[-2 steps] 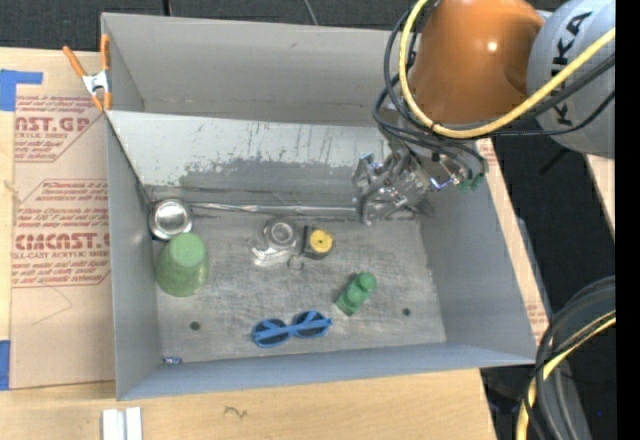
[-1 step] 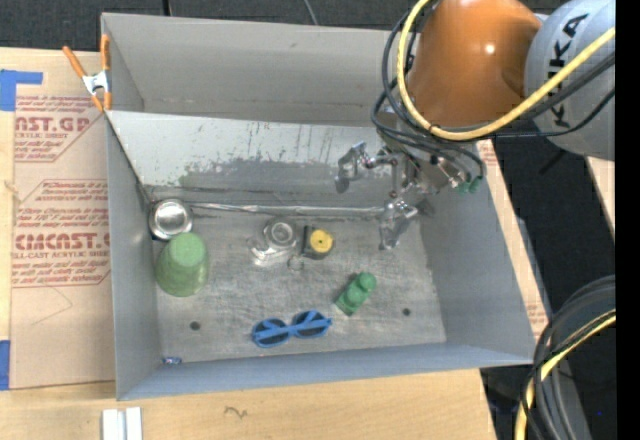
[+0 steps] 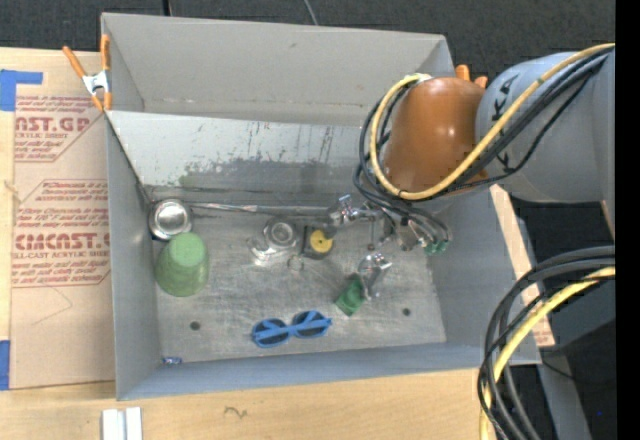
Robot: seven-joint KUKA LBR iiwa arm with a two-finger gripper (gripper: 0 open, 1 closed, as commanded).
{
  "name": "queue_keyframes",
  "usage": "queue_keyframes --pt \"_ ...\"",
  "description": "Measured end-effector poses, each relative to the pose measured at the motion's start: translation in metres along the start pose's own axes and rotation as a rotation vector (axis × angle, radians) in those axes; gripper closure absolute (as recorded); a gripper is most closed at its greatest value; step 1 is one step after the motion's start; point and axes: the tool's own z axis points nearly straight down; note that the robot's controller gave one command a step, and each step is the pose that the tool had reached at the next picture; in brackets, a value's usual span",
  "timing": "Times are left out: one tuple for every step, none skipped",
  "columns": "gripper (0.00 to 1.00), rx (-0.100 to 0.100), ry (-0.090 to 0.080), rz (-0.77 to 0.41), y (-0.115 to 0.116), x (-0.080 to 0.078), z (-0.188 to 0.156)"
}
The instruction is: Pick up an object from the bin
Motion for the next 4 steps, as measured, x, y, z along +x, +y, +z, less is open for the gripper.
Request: queue_keyframes --pt "0.0 -0.006 0.006 -0.128 0.053 0.063 0.018" --pt "0.0 0.0 -0.008 -0.168 0.095 0.045 0.029" --pt "1.0 -0.004 0.007 -0.164 0.095 0.049 0.03" --pt "1.0 -0.002 0.0 -0.426 0.085 0.018 -0.111"
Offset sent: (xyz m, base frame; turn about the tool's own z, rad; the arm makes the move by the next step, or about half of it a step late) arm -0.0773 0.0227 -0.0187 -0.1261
